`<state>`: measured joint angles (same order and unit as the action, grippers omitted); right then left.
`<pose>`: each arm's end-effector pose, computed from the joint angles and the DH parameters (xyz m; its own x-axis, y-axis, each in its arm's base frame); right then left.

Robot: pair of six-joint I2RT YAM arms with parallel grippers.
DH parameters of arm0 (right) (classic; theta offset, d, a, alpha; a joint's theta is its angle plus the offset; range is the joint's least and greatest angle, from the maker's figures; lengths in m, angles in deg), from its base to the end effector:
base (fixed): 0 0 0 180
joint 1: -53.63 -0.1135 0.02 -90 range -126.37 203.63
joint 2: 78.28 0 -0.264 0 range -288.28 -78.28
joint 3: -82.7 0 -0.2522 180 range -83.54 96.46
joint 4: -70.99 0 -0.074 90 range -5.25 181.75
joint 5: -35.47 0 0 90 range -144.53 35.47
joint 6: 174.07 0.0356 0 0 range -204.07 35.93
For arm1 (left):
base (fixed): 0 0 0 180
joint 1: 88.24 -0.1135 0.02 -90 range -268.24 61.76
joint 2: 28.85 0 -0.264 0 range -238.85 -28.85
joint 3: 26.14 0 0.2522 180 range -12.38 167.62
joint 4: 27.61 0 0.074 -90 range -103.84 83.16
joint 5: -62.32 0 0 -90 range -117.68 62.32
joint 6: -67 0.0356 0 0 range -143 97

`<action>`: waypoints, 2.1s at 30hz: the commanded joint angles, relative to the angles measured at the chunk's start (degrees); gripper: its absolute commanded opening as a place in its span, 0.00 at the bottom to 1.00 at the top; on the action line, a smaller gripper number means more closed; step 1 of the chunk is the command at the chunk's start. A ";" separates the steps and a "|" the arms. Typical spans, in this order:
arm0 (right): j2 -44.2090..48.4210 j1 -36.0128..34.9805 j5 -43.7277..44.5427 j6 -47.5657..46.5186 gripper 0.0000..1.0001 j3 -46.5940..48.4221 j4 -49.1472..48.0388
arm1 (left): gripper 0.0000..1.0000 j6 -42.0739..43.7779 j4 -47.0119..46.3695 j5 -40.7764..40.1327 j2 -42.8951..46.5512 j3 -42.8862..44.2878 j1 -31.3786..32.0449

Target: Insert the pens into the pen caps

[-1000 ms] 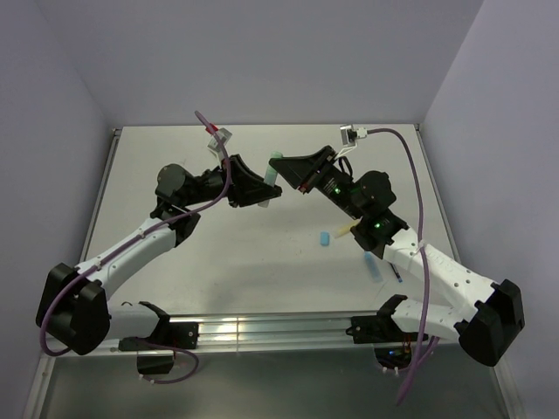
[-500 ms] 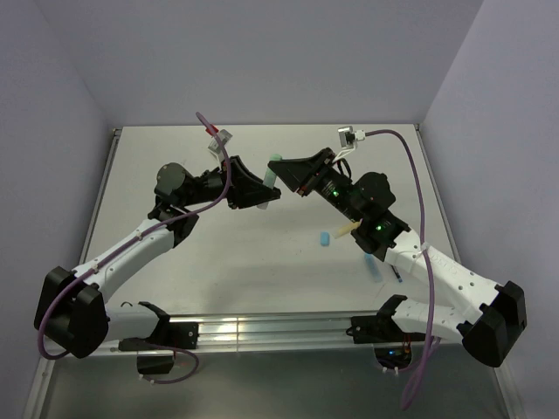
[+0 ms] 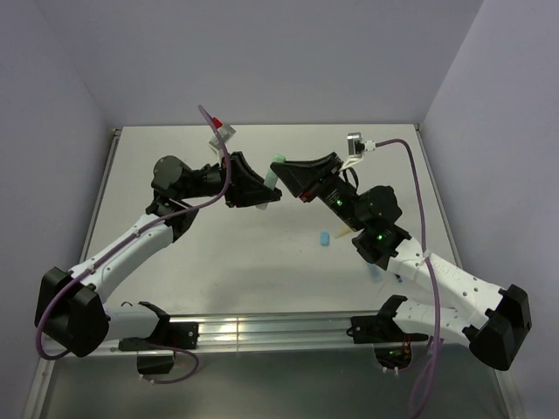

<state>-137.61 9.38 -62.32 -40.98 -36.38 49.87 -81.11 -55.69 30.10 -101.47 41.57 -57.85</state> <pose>0.1673 0.1697 0.3898 -0.3315 0.6220 -0.7094 -0.7592 0.2705 0.5920 0.2245 -0.1666 0.3804 -0.6194 -0.1616 -0.7683 0.7851 -0.1339 -0.6047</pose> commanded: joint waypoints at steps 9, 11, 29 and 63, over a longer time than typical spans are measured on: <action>-3.86 -9.53 -15.77 -0.81 0.00 -6.37 11.32 | 0.00 2.20 -2.63 -9.88 -0.42 11.17 -0.51; -4.21 -10.07 -15.50 -0.90 0.00 -6.72 11.41 | 0.00 2.56 -1.67 -9.62 -0.42 11.87 -0.51; -0.88 -12.71 0.48 -7.58 0.12 1.69 26.92 | 0.00 6.34 5.19 -9.96 0.63 9.95 -0.25; 4.14 15.77 9.46 -13.56 0.71 13.05 54.65 | 0.10 34.46 74.72 -89.77 -41.99 30.51 -8.51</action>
<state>-134.24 24.38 -51.22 -53.94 -23.18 106.68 -48.89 18.84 -54.51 -143.96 68.37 -66.72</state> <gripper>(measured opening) 0.715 0.203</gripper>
